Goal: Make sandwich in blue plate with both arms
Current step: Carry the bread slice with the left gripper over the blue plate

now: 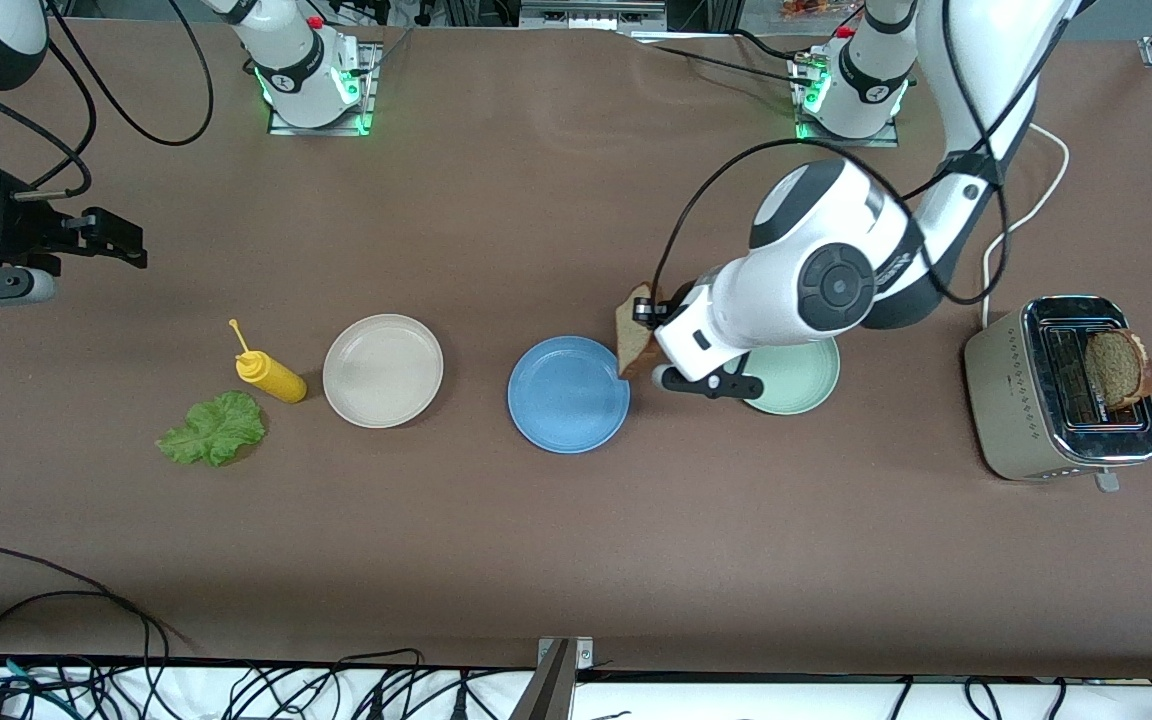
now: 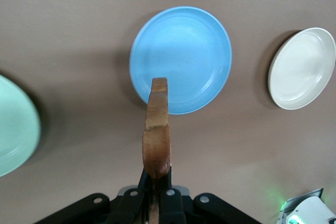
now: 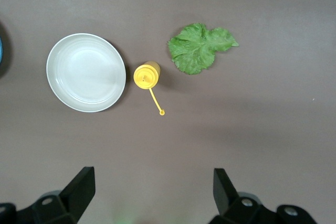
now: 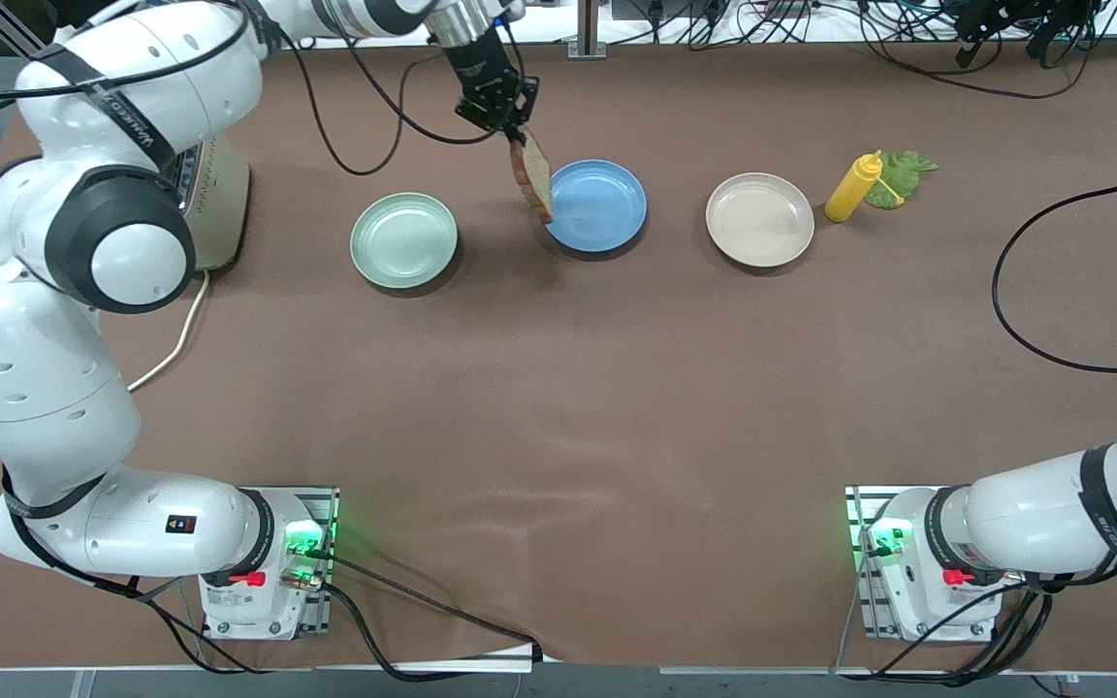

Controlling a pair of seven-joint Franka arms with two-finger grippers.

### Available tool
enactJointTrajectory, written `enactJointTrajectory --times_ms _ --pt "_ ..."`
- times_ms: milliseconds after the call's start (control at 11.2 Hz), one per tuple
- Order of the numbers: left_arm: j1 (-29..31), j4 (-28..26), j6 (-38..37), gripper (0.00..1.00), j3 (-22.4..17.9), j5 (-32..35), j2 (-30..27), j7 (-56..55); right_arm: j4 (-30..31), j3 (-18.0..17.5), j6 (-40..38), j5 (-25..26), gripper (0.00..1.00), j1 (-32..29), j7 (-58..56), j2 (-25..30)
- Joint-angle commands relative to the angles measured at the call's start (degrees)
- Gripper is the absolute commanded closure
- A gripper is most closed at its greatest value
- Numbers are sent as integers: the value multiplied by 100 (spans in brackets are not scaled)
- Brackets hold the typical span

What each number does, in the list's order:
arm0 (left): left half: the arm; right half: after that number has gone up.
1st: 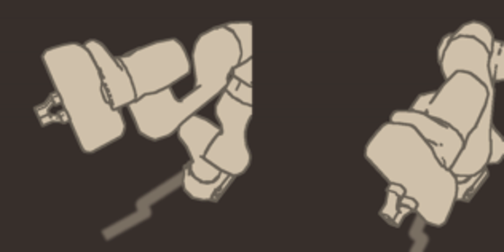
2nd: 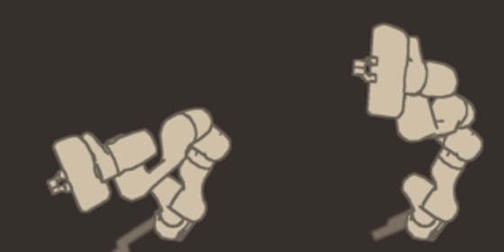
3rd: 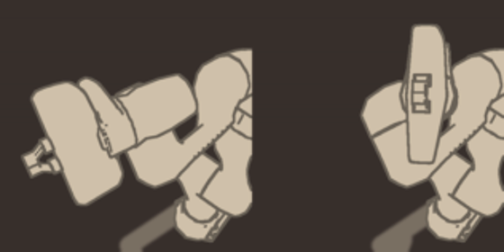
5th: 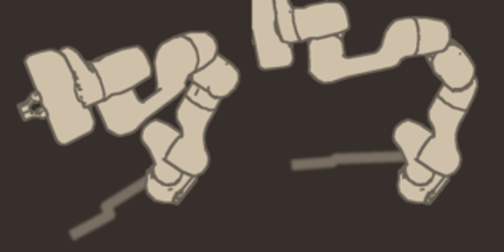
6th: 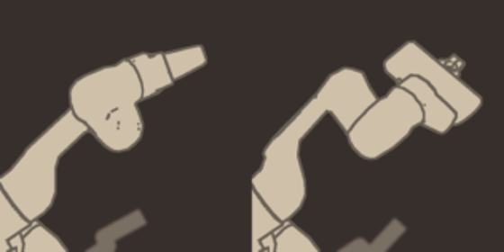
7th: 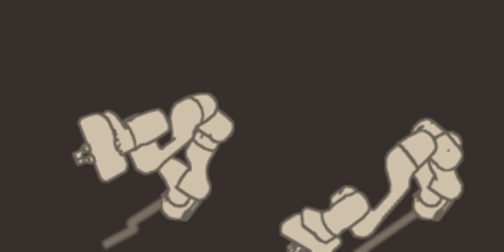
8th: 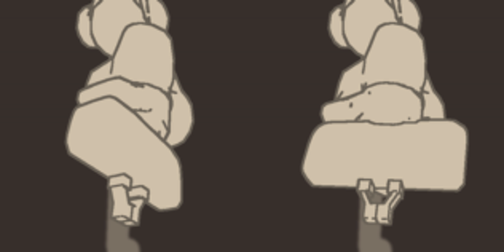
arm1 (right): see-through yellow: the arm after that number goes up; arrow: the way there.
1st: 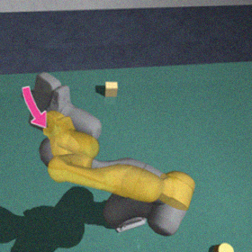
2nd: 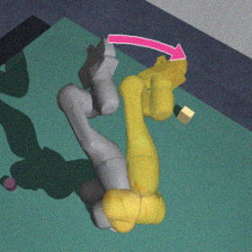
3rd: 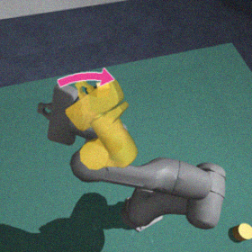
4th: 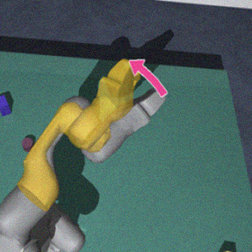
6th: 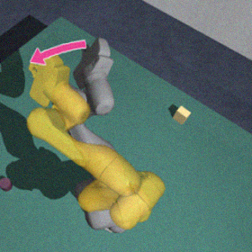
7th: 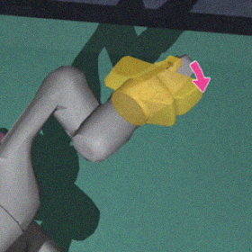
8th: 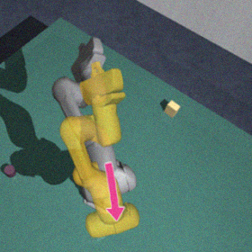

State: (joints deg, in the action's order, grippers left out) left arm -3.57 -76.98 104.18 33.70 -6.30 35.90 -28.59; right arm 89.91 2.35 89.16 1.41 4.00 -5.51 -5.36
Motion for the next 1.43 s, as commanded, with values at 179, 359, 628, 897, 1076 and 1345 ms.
enactJointTrajectory --times_ms 179,359,628,897,1076,1345 --pt "-169 16 1137 100 427 173 637 -699 44 11 -57 9 0 13 -20 79" --pt "-223 25 1411 100 470 165 873 -718 44 11 -57 18 0 13 -20 79" --pt "-302 16 1851 100 523 173 1181 -709 44 11 -57 18 0 13 -20 79" --pt "-390 16 2141 100 532 173 1366 -674 35 11 -57 18 0 13 -20 87" --pt "-399 33 2307 100 532 339 1515 -665 44 11 -57 18 0 13 -20 88" --pt "-407 33 2643 100 532 420 1683 -648 35 11 -57 18 0 13 -20 88"
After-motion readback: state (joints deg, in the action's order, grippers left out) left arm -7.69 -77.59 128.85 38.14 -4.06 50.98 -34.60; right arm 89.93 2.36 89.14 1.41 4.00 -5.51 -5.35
